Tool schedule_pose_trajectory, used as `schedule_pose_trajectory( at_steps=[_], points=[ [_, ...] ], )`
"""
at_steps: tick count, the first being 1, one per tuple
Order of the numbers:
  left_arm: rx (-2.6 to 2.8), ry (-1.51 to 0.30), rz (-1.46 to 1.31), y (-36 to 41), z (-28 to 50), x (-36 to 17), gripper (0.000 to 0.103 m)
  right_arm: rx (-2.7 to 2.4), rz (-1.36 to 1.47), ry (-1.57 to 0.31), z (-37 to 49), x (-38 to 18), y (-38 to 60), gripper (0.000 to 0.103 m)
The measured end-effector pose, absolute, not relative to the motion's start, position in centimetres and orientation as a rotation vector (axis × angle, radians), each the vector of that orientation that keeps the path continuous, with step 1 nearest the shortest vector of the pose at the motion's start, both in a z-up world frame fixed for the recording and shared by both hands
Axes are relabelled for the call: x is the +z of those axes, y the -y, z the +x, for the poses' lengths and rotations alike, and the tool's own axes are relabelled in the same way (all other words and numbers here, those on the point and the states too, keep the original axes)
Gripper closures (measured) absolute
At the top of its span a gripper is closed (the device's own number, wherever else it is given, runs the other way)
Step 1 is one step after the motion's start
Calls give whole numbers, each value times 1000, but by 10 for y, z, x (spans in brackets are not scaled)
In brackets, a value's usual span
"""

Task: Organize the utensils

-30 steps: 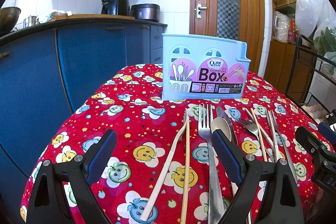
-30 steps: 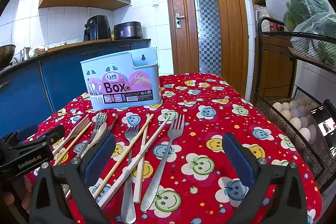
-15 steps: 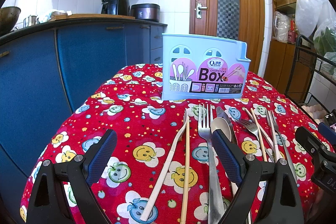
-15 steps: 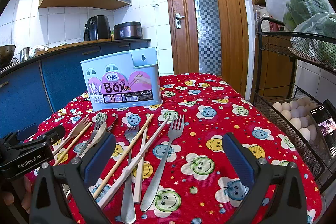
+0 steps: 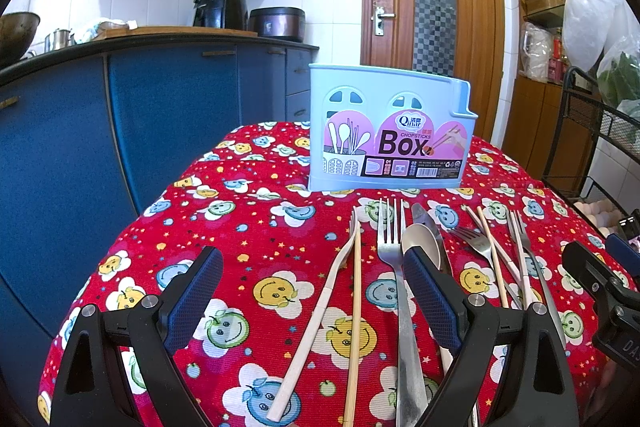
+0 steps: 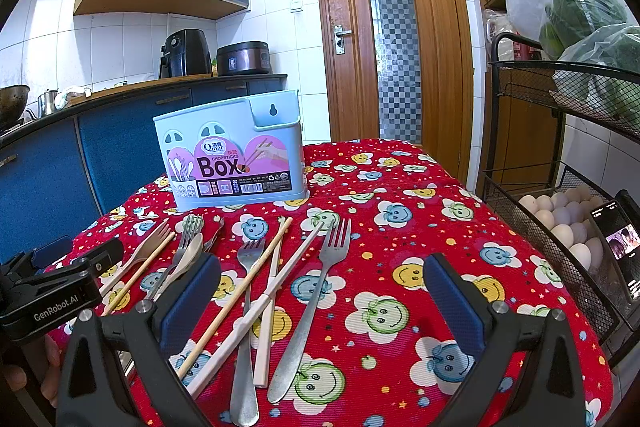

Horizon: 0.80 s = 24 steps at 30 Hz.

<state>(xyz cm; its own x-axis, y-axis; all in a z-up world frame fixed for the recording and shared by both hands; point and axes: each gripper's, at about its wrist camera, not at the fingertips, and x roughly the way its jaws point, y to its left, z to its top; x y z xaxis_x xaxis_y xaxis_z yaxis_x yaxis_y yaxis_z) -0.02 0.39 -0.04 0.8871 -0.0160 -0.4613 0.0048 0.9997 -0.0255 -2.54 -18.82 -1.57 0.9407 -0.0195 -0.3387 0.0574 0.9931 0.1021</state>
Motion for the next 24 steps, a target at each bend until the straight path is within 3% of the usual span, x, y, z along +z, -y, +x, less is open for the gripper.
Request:
schedule_pose_trajectory(
  at_steps=[24],
  points=[
    [-18, -502, -31, -7, 1, 5, 11, -12, 146, -410, -19, -15, 196, 0]
  ],
)
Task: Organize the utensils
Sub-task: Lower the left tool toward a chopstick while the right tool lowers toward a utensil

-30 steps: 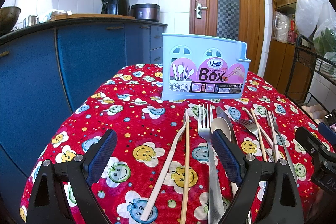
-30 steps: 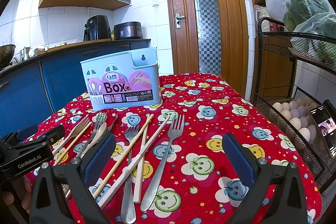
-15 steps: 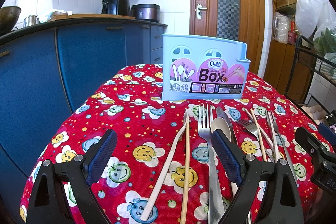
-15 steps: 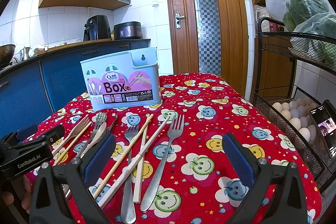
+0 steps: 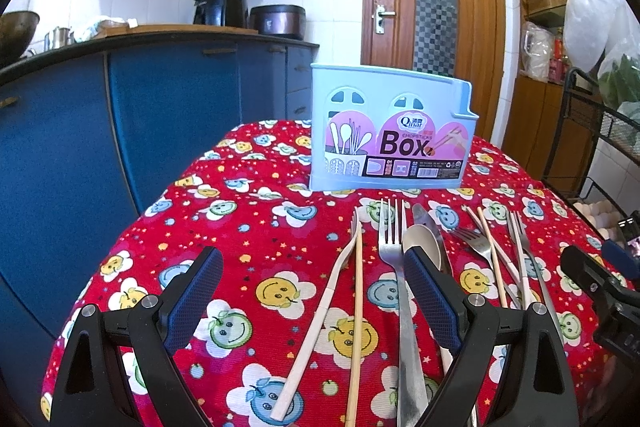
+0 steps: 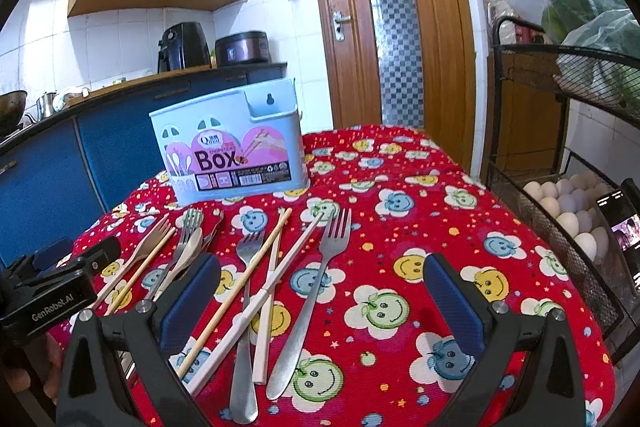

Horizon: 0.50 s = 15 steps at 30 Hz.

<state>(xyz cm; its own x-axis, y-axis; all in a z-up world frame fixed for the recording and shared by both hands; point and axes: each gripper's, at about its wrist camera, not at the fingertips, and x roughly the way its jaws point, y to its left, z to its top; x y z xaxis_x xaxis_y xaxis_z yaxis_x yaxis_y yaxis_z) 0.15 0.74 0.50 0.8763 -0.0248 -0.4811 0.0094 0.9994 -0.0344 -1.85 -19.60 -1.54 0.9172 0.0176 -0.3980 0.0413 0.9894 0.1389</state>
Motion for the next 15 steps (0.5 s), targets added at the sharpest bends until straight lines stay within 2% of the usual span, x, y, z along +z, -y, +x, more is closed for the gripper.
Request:
schedule_pose_trajectory(
  at_steps=[12, 15],
  points=[
    [-48, -599, -26, -22, 20, 17, 11, 59, 168, -582, 11, 2, 214, 0],
    [-56, -626, -18, -24, 29, 17, 11, 78, 147, -627, 21, 2, 215, 7]
  ],
)
